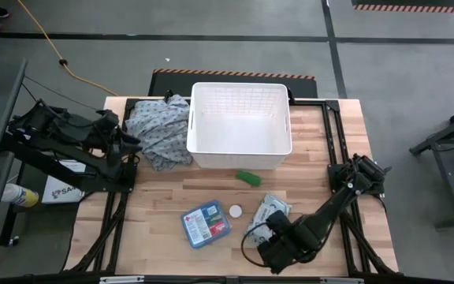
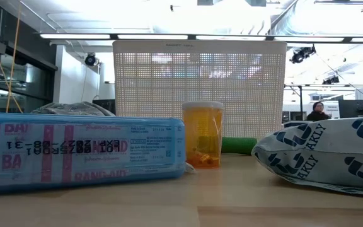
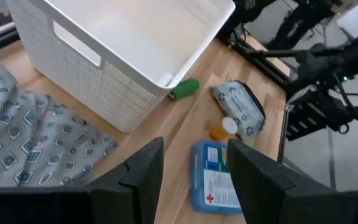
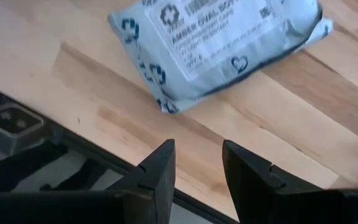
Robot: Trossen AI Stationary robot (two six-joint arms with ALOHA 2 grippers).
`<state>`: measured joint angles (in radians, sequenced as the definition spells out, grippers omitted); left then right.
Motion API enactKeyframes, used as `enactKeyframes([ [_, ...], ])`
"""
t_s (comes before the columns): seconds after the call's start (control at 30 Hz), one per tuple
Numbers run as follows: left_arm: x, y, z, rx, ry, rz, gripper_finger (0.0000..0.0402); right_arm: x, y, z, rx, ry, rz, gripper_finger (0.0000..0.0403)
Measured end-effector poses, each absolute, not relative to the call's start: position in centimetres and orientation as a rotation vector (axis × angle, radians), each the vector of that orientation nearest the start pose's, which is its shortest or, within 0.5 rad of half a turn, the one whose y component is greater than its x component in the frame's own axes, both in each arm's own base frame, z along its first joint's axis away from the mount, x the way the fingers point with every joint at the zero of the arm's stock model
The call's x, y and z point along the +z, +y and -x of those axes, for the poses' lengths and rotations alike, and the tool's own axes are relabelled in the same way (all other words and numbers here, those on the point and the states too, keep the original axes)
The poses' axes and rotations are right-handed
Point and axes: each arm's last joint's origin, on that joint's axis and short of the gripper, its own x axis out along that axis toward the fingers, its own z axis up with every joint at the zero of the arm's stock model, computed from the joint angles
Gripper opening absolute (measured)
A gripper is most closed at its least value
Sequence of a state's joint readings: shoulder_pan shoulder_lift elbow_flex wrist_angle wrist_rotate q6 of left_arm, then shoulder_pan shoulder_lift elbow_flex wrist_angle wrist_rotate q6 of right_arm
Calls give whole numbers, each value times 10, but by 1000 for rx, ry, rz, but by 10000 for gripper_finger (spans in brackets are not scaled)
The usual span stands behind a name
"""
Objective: Pick & place medical supplies in basket/bin
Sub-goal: Put the blue mailer bag into the white bin
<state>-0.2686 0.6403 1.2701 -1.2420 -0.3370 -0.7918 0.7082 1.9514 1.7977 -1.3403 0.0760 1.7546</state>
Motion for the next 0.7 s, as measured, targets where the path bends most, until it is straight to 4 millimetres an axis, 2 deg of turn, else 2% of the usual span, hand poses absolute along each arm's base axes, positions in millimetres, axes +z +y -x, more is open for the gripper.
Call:
enactKeyframes([
  [0.3, 394, -3, -46, 309, 582, 563, 211, 267, 240, -289, -808, 1314, -861, 124],
  [0.7, 394, -3, -45, 313, 590, 559, 211, 210, 236, -293, -823, 1325, -971, 124],
])
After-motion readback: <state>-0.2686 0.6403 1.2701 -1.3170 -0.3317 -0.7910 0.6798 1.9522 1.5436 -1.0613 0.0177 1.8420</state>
